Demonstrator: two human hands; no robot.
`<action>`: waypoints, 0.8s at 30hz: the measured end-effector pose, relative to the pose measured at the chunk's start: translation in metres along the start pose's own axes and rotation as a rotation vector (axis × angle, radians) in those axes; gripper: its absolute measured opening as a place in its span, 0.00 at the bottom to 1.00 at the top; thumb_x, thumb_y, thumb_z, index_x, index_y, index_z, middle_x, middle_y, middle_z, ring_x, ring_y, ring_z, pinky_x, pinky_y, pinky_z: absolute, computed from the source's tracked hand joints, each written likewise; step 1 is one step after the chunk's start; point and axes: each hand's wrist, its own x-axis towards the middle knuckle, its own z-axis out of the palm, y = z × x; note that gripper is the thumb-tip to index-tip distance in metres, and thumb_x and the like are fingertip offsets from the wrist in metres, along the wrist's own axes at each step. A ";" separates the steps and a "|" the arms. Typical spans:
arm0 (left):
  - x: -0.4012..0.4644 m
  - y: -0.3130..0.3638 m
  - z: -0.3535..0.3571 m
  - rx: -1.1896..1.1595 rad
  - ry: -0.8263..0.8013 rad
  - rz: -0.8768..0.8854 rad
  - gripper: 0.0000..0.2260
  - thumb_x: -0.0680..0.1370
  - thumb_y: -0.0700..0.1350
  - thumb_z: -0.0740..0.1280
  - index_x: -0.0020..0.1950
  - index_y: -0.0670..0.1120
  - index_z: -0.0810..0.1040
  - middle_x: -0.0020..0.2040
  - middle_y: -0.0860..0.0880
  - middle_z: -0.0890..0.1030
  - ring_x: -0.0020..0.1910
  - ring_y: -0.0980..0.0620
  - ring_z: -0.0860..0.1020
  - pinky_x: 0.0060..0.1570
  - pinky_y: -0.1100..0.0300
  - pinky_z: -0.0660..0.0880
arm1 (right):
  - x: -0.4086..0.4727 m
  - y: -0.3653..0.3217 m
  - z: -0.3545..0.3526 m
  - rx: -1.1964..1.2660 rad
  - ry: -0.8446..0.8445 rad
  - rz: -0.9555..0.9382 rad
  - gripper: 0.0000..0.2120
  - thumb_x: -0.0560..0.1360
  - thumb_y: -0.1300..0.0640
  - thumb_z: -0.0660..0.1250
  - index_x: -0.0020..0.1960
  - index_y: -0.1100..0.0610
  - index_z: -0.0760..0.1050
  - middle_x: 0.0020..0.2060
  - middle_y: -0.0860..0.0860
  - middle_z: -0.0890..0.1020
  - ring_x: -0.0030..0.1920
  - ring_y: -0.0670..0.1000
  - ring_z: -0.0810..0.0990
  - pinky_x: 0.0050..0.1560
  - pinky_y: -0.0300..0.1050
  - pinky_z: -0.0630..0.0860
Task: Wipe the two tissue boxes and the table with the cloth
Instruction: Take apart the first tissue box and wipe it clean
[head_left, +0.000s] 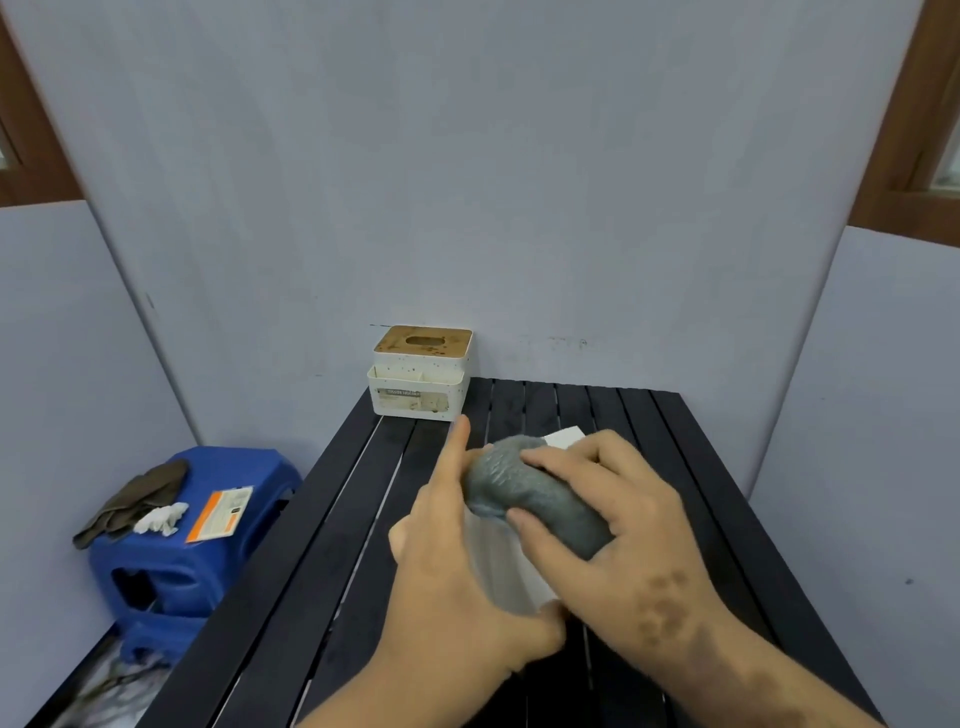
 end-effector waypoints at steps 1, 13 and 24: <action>0.000 -0.002 -0.001 -0.012 -0.012 0.001 0.62 0.58 0.49 0.83 0.72 0.77 0.42 0.65 0.77 0.65 0.61 0.77 0.62 0.53 0.81 0.66 | 0.003 0.004 -0.002 -0.002 -0.016 -0.009 0.18 0.70 0.50 0.75 0.59 0.49 0.82 0.47 0.42 0.77 0.49 0.46 0.80 0.48 0.32 0.76; 0.002 -0.001 0.003 -0.045 0.003 0.004 0.61 0.56 0.49 0.82 0.71 0.79 0.44 0.62 0.77 0.67 0.63 0.68 0.67 0.51 0.80 0.68 | 0.001 0.000 -0.002 -0.054 0.036 0.040 0.17 0.71 0.50 0.74 0.59 0.47 0.81 0.47 0.43 0.76 0.48 0.45 0.80 0.48 0.35 0.77; 0.003 0.004 0.003 -0.036 -0.020 0.034 0.60 0.54 0.55 0.81 0.72 0.77 0.44 0.67 0.74 0.67 0.67 0.62 0.69 0.59 0.66 0.69 | 0.006 0.013 -0.010 -0.123 0.107 0.204 0.14 0.72 0.48 0.71 0.57 0.44 0.80 0.46 0.44 0.75 0.46 0.45 0.79 0.50 0.41 0.78</action>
